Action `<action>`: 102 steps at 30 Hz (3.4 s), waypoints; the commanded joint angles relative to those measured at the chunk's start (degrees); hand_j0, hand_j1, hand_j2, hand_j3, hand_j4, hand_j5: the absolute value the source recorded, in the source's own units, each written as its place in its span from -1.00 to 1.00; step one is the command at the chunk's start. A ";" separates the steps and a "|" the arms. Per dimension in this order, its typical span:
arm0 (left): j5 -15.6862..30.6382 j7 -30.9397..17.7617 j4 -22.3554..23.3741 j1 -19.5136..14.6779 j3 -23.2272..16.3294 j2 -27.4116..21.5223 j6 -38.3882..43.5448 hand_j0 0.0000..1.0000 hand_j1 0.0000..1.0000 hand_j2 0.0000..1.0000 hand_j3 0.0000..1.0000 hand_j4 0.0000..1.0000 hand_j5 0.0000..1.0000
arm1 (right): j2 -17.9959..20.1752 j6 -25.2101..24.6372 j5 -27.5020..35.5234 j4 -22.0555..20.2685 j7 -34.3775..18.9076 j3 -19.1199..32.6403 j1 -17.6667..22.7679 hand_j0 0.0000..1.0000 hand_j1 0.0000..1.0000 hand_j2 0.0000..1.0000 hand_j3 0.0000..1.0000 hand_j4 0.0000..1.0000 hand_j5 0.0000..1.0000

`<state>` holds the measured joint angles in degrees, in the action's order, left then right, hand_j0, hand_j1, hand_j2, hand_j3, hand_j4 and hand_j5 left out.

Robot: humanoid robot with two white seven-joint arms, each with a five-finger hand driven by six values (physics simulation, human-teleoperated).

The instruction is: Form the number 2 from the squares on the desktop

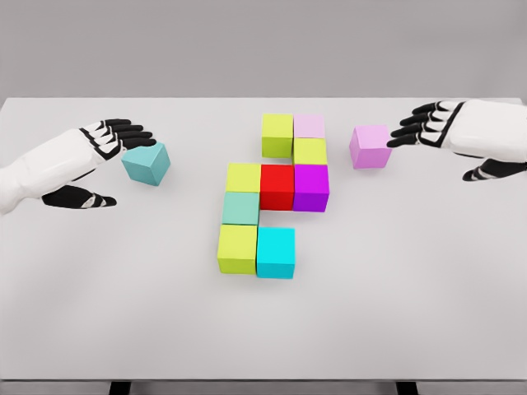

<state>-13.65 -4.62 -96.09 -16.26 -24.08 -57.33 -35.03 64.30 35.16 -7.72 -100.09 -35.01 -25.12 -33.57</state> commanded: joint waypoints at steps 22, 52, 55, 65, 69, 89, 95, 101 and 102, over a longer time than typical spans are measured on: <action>10.22 -30.38 -2.09 -29.97 -19.42 4.68 59.73 1.00 1.00 1.00 1.00 1.00 1.00 | -14.38 -43.77 1.48 6.04 0.01 -6.43 -6.41 1.00 1.00 1.00 1.00 1.00 1.00; -5.78 -30.38 18.56 -36.83 -33.31 17.33 45.58 1.00 1.00 1.00 1.00 1.00 1.00 | -24.31 -46.32 1.22 17.47 0.01 -16.10 -11.07 1.00 1.00 1.00 1.00 1.00 1.00; -6.13 -30.38 19.80 -36.83 -33.40 17.86 45.05 1.00 1.00 1.00 1.00 1.00 1.00 | -25.01 -46.23 1.22 19.93 0.01 -16.28 -12.13 1.00 1.00 1.00 1.00 1.00 1.00; -8.59 -30.38 25.51 -36.83 -33.31 21.02 43.20 0.97 0.97 0.97 0.97 0.97 0.97 | -29.67 -45.53 -1.50 29.60 0.01 -19.53 -15.64 1.00 1.00 1.00 1.00 1.00 1.00; -8.76 -30.38 26.57 -36.91 -33.22 21.47 43.20 0.91 0.91 0.91 0.91 0.91 0.91 | -31.25 -45.27 -3.17 32.32 0.01 -19.70 -16.26 1.00 1.00 1.00 1.00 1.00 1.00; -6.39 -30.38 25.60 -37.44 -31.64 21.64 44.79 -0.08 -0.08 -0.08 -0.08 -0.08 -0.08 | -34.51 -43.77 -6.34 37.42 0.01 -19.97 -16.96 0.37 0.37 0.37 0.37 0.37 0.37; -4.46 -30.38 20.76 -37.88 -31.64 22.87 53.40 -0.08 -0.08 -0.08 -0.08 -0.08 -0.08 | -34.68 -43.77 -6.25 37.51 0.01 -19.71 -16.96 -0.22 -0.22 -0.22 -0.22 -0.22 -0.22; -4.99 -30.38 20.85 -38.67 -31.46 26.83 58.67 -0.08 -0.08 -0.08 -0.08 -0.08 -0.08 | -33.63 -40.00 -6.95 36.72 0.01 -19.00 -17.05 -0.20 -0.20 -0.20 -0.20 -0.20 -0.20; -5.07 -30.38 20.94 -38.67 -31.38 27.62 59.72 -0.08 -0.08 -0.08 -0.08 -0.08 -0.08 | -32.93 -38.68 -6.95 35.58 0.01 -17.34 -16.96 -0.19 -0.19 -0.19 -0.19 -0.19 -0.19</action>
<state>-18.60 -35.17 -75.09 -55.02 -55.57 -31.05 22.64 30.68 -5.33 -14.55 -63.73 -35.08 -43.60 -50.36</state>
